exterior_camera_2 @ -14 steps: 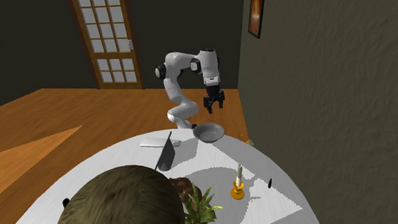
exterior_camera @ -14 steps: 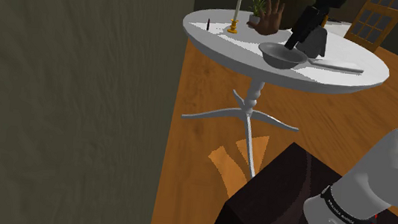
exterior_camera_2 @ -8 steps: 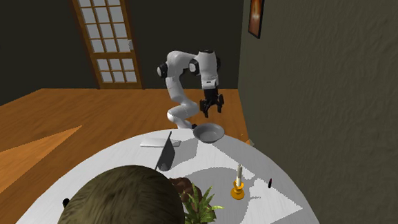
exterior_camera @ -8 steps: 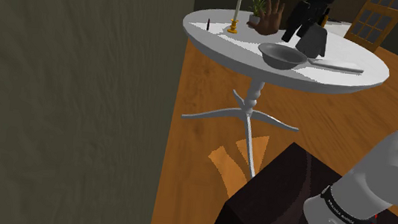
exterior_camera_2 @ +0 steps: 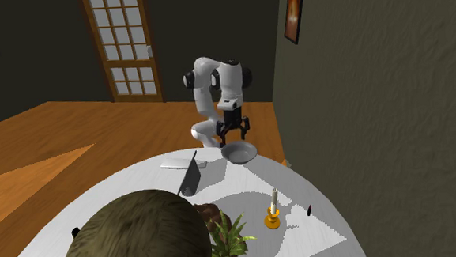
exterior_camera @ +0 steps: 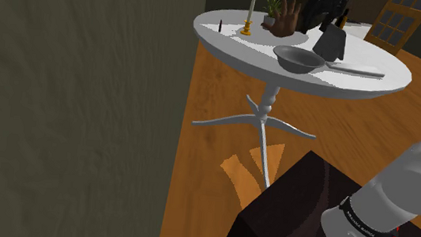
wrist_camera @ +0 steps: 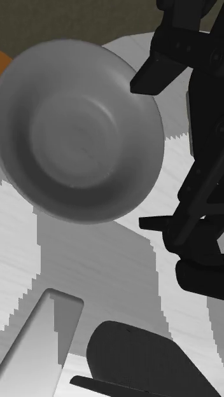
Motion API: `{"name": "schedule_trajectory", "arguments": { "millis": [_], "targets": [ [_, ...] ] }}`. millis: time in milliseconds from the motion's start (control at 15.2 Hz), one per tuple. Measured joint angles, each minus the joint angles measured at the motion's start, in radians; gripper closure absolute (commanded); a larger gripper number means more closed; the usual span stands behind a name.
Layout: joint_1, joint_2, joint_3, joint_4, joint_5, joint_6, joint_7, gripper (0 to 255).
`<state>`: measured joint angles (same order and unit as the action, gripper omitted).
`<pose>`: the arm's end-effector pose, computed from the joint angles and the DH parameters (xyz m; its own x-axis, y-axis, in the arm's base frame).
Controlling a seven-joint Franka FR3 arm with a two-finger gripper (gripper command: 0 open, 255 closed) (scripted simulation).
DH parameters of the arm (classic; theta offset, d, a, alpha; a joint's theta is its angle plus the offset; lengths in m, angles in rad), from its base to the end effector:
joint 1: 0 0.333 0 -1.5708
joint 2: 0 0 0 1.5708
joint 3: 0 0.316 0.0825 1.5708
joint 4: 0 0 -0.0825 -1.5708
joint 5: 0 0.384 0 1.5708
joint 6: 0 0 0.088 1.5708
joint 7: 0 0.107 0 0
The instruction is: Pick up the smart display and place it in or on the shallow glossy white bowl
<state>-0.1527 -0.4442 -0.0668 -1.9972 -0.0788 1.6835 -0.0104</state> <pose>0.4095 -0.1056 0.6481 0.9724 -0.1945 0.1286 -0.2024 -0.9780 0.0514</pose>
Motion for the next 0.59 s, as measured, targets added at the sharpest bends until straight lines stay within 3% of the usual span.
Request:
{"name": "schedule_trajectory", "arguments": {
  "millis": [594],
  "targets": [
    [-0.1, 0.235, -0.084, 0.255, -0.05, -0.068, 0.079, 0]
  ]
}}
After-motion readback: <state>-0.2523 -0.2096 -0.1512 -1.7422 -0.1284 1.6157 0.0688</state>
